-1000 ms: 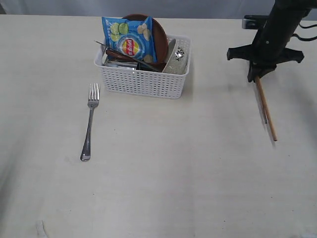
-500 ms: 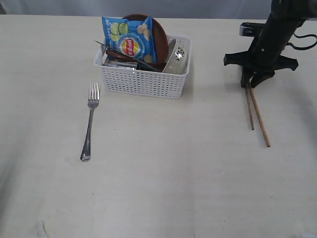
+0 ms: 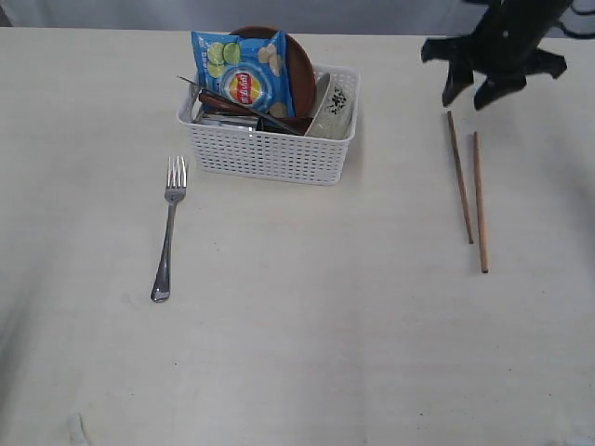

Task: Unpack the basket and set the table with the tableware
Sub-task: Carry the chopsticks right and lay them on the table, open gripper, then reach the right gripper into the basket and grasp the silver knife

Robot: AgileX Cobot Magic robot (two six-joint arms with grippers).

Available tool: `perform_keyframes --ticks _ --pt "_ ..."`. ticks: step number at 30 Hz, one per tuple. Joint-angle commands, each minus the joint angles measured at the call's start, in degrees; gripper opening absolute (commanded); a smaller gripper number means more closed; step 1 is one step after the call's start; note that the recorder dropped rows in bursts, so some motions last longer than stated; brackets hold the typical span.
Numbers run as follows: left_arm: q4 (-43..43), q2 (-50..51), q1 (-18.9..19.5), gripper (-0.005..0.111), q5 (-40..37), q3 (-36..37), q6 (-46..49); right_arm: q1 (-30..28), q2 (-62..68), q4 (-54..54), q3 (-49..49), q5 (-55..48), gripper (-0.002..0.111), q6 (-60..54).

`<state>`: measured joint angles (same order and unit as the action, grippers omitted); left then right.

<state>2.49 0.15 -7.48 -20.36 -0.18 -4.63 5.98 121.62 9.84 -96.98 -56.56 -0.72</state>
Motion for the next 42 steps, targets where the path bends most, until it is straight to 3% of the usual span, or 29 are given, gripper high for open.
perform_keyframes --ticks 1,4,10,19,35,36,40,42 --pt "0.52 -0.15 0.11 0.0 0.61 0.18 -0.24 1.57 -4.37 13.04 -4.91 -2.32 0.044 -11.82" --pt "0.52 -0.15 0.11 0.0 0.61 0.18 -0.24 5.24 -6.76 19.04 -7.48 -2.32 0.04 -18.61" --pt "0.52 -0.15 0.11 0.0 0.61 0.18 -0.24 16.38 -6.6 18.09 -11.37 -0.89 0.037 -22.72" --pt "0.52 -0.15 0.11 0.0 0.61 0.18 -0.24 33.2 0.48 -7.12 -11.47 10.46 0.037 -21.38" --pt "0.52 -0.15 0.11 0.0 0.61 0.18 -0.24 35.4 10.52 -11.45 -11.58 22.38 0.036 -19.6" --pt "0.52 -0.15 0.11 0.0 0.61 0.18 -0.24 35.4 10.76 -11.45 -11.58 22.38 0.034 -19.6" --pt "0.52 -0.15 0.11 0.0 0.61 0.18 -0.24 35.4 11.1 -11.81 -11.58 23.25 0.0 -19.6" --pt "0.52 -0.15 0.11 0.0 0.61 0.18 -0.24 35.4 10.0 -11.81 -11.6 23.47 0.0 -19.86"
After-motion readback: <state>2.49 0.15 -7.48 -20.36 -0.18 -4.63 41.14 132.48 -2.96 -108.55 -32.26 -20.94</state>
